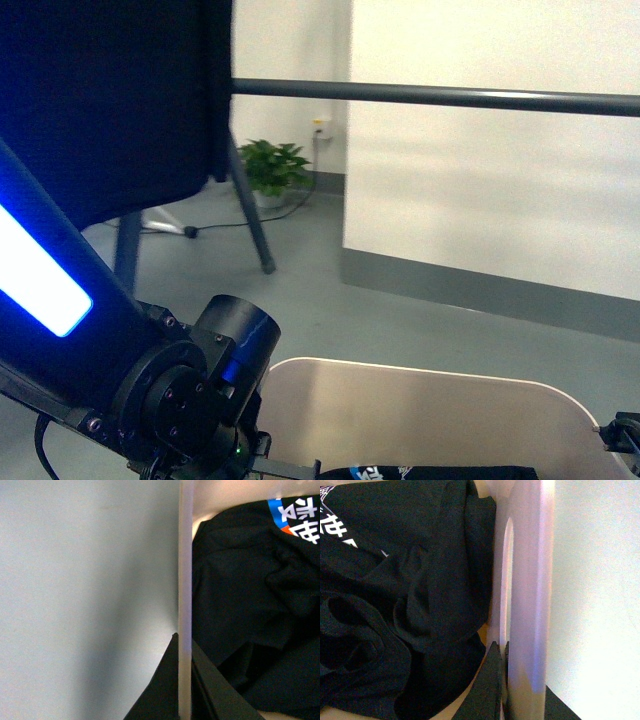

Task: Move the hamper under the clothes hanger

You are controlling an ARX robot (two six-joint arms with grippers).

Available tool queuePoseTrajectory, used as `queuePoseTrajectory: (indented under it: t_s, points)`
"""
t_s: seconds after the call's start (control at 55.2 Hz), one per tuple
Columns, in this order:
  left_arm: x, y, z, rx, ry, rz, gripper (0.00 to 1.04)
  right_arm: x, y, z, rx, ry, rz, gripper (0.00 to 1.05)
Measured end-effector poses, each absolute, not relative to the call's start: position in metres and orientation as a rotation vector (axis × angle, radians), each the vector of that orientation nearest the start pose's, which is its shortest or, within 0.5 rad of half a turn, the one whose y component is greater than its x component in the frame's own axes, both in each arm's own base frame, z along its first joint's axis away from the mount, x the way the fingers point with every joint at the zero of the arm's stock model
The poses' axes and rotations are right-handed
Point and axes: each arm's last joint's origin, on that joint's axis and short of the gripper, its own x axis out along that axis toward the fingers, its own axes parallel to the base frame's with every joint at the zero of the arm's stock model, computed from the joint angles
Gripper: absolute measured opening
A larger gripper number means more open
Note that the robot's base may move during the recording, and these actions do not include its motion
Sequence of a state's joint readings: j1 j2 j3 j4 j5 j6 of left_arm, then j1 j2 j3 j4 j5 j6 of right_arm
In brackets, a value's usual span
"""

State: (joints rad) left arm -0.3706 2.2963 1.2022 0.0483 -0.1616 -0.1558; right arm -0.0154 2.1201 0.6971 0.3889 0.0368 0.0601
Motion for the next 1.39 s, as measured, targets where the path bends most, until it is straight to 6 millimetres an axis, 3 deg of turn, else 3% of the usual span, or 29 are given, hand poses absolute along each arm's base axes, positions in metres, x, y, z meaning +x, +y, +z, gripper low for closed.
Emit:
queuePoseTrajectory:
  t_s: [0.254,0.561,1.394]
  points:
    - [0.379,-0.155,0.028,0.142,1.019,-0.151,0.04,0.301,-0.013,0.012,0.041,1.037,-0.120,0.03]
    - [0.384,-0.142,0.028,0.135,1.017,-0.103,0.04,0.301,-0.003,0.012,0.043,1.037,-0.066,0.03]
    - [0.383,-0.145,0.028,0.138,1.018,-0.115,0.04,0.301,-0.006,0.012,0.042,1.037,-0.082,0.03]
